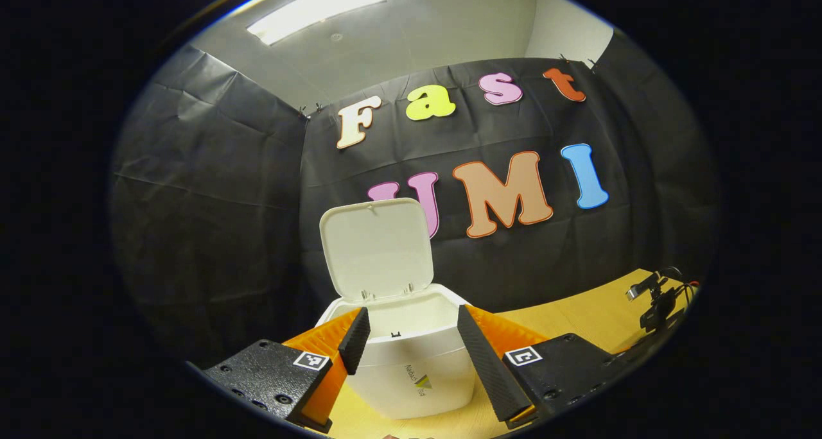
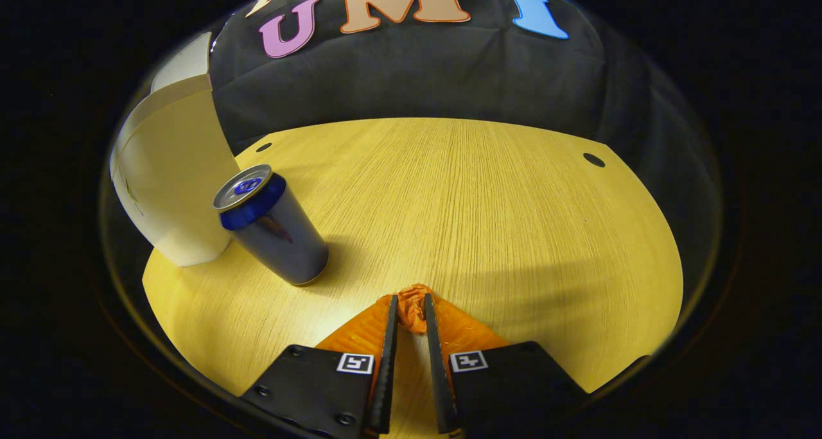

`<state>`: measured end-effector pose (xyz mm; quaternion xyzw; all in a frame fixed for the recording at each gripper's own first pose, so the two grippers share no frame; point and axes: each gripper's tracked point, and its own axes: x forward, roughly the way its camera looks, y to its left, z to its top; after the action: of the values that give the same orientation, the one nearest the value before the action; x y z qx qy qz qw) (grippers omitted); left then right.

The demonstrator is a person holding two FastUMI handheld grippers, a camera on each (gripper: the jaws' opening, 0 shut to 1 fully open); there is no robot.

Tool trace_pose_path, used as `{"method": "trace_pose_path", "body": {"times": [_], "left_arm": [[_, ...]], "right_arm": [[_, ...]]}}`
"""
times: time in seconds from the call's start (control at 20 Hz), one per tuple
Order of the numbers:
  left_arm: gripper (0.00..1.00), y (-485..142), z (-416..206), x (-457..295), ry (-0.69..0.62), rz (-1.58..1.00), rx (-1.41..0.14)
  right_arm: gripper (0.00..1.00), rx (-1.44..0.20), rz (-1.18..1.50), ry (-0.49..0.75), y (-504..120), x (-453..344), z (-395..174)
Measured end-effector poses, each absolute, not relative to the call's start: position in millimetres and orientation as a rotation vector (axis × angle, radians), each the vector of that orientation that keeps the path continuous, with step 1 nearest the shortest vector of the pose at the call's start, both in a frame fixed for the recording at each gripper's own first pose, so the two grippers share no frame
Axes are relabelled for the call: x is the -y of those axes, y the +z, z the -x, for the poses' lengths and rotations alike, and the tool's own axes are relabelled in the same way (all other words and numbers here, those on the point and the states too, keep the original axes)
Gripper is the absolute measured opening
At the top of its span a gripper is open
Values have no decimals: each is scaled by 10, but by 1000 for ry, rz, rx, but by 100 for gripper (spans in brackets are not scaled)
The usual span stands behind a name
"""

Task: Press the lid of the desktop garbage bin to open it, pick up the crumpled paper on the desktop and throw it into the bin, then pick up the pop can on the desktop and drop it into the bin, and finally close the garbage bin lid.

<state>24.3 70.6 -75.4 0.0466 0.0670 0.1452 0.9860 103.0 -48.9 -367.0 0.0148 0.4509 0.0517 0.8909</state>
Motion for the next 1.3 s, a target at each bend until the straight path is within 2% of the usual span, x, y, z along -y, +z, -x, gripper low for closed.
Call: {"method": "trace_pose_path", "body": {"times": [0.25,0.35,0.45,0.7,0.8,1.0,1.3], "left_arm": [[83,-766,-243,-669,278,-83,-136],[83,-753,-239,-661,277,-83,-135],[83,-754,-228,-668,275,-81,-135],[83,-789,-181,-675,268,-66,-141],[83,-804,-147,-675,266,-55,-144],[83,-862,-63,-699,268,-45,-158],[84,-960,150,-825,300,-44,-191]], "right_arm": [[22,-926,11,112,-3649,530,-1014],[16,-918,18,117,-3597,531,-1004],[16,-895,31,124,-3500,520,-1011],[11,-787,42,157,-2949,425,-1146],[14,-730,39,185,-2621,308,-1225],[13,-573,58,286,-1780,-152,-1368],[13,-365,81,529,-734,-1319,-1484]]}}
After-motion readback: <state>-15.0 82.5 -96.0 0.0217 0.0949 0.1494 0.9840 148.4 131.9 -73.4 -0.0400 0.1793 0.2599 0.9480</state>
